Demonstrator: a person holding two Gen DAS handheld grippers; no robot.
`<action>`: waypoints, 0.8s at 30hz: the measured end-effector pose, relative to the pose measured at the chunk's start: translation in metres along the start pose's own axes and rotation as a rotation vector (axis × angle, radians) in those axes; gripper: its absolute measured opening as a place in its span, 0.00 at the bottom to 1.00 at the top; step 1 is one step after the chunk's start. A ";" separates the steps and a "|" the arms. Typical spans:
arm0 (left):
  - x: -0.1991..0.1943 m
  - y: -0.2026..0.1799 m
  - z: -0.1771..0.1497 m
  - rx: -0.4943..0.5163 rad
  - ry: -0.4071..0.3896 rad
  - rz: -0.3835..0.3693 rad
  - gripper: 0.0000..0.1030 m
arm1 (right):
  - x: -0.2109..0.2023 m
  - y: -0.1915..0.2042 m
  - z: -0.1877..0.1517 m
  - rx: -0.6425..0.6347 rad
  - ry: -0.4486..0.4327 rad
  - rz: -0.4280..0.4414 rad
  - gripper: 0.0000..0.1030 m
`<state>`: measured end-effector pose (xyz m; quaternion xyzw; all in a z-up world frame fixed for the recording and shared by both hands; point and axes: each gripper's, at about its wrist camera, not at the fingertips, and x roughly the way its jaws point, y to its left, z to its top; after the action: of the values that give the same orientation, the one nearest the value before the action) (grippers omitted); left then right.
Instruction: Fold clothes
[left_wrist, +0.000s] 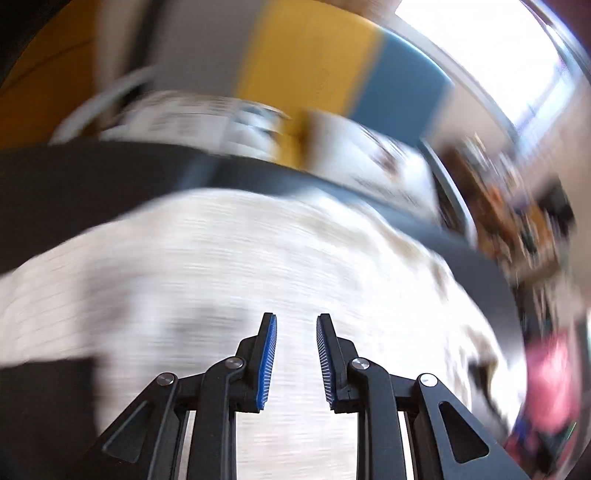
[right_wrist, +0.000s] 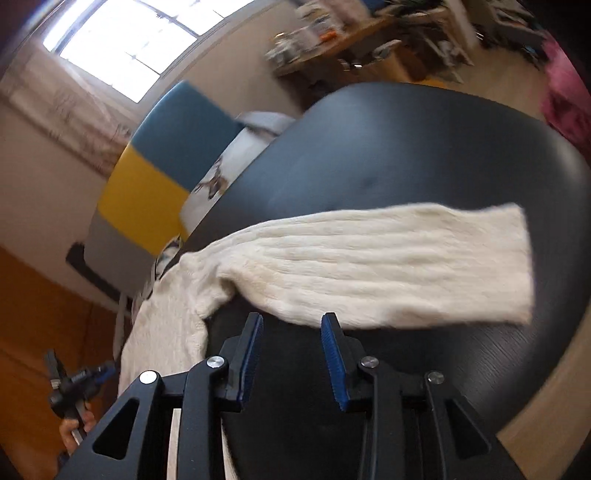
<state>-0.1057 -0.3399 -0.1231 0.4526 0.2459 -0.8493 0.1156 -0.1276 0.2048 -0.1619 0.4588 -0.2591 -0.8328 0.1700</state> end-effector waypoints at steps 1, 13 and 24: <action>0.014 -0.025 0.001 0.046 0.024 -0.013 0.22 | 0.013 0.014 0.009 -0.045 0.013 -0.003 0.32; 0.091 -0.202 -0.029 0.316 0.181 -0.104 0.22 | 0.122 0.021 0.063 -0.265 0.217 -0.403 0.20; 0.139 -0.219 -0.033 0.389 0.242 -0.019 0.22 | -0.009 -0.076 0.023 0.245 -0.023 0.007 0.29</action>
<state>-0.2524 -0.1325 -0.1851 0.5626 0.0938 -0.8213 -0.0122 -0.1462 0.2773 -0.1907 0.4654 -0.3627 -0.7994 0.1127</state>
